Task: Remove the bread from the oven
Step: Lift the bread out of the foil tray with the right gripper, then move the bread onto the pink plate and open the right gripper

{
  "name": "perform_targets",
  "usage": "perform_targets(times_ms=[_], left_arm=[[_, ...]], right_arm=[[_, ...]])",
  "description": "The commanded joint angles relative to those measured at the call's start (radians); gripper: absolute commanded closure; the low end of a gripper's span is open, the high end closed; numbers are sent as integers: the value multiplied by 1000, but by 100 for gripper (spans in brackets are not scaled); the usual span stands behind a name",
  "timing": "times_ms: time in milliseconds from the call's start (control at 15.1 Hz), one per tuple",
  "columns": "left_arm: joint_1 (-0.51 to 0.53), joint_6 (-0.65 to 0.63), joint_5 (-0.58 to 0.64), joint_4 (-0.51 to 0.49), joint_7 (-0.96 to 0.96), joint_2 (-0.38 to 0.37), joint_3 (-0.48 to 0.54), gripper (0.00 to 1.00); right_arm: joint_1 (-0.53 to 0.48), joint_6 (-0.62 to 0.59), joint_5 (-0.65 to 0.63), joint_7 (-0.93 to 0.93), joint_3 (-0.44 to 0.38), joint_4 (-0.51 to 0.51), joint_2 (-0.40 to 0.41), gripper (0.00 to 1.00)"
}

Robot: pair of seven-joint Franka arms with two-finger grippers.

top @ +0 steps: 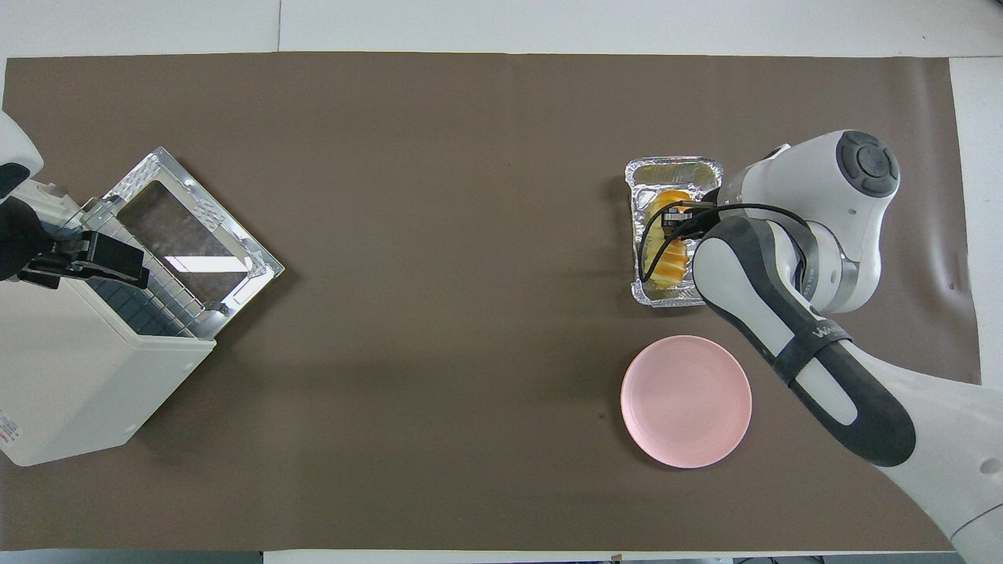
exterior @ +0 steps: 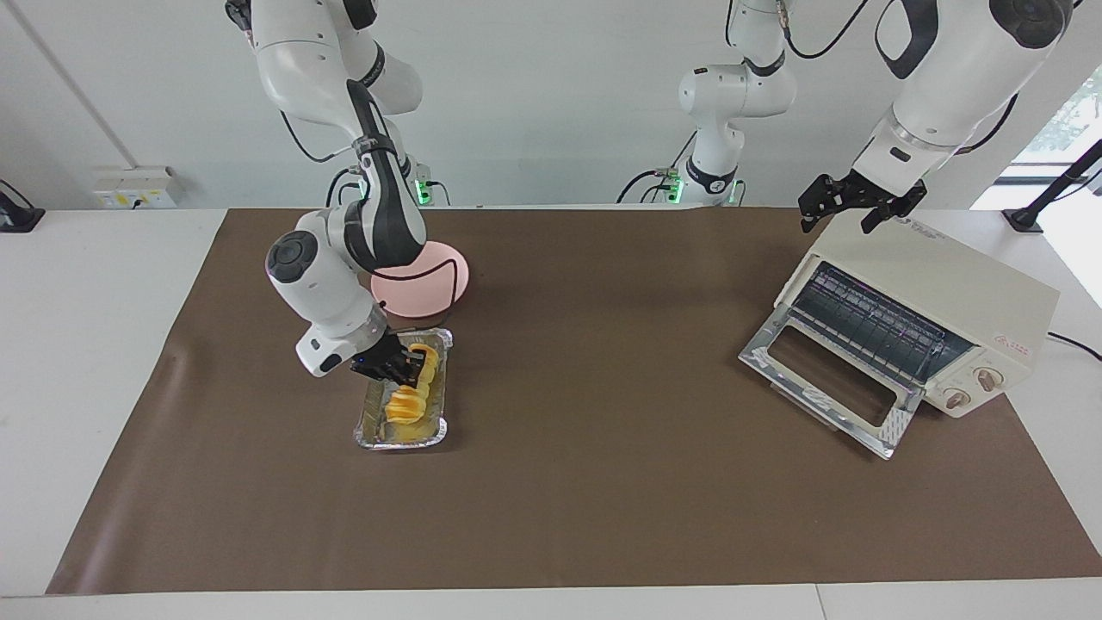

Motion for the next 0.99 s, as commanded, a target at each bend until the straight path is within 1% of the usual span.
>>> perform_targets(times_ms=[0, 265, 331, 397, 463, 596, 662, 794, 926], left_arm=[[4, 14, 18, -15, 10, -19, 0, 0], [4, 14, 18, -15, 10, -19, 0, 0], [4, 14, 18, -15, 11, -19, 0, 0], [4, 14, 18, -15, 10, -19, 0, 0], [4, 14, 18, -15, 10, -19, 0, 0], [4, 14, 18, -15, 11, -19, 0, 0], [4, 14, 18, -15, 10, -19, 0, 0], [4, 14, 18, -15, 10, -20, 0, 0], [4, 14, 18, -15, 11, -19, 0, 0]], right_arm=[[-6, -131, -5, 47, 6, 15, -100, 100], [27, -303, -22, 116, 6, -57, -254, 100], [35, -336, -42, 117, 7, -102, -302, 100], [49, -344, -51, 123, 9, -170, -357, 100], [70, -341, -51, 127, 9, -243, -406, 100], [75, -331, -53, 116, 13, -363, -474, 100], [90, -294, -53, 111, 15, -417, -498, 100], [112, -204, -59, 81, 15, -503, -526, 100], [103, -135, -59, 39, 15, -558, -526, 100]])
